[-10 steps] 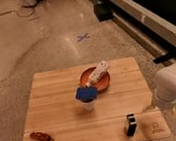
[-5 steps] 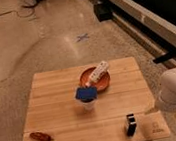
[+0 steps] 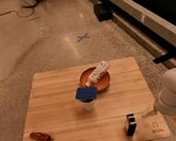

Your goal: Knock the eraser over

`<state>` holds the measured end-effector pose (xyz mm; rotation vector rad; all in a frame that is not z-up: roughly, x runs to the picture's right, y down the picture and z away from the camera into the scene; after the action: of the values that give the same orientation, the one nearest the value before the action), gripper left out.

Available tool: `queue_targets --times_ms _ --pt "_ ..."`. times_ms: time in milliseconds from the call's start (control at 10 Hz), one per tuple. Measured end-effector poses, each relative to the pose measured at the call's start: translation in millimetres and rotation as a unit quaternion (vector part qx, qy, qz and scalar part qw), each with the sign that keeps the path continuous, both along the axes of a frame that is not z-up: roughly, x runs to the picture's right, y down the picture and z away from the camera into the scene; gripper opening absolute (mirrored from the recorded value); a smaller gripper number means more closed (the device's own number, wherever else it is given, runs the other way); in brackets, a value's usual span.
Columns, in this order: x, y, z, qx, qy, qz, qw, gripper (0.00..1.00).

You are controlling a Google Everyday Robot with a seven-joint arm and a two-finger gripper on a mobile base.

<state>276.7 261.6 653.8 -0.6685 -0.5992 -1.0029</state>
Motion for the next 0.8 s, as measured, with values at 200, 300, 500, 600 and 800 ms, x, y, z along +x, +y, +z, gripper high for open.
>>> queue_targets --times_ms 200,300,500,600,800 --pt "-19.9 6.3 -4.4 -0.011 -0.024 0.003 0.9997 0.8" --pt "-26.8 8.7 -5.1 -0.015 -0.033 0.004 0.9994 0.8" --pt "-42.6 12.0 -4.2 -0.024 -0.053 0.004 0.9983 0.8" --pt "-49.3 11.7 -2.5 -0.027 -0.061 0.003 0.9977 0.8" --pt "-64.7 9.8 1.6 -0.031 -0.081 -0.001 0.9963 0.8"
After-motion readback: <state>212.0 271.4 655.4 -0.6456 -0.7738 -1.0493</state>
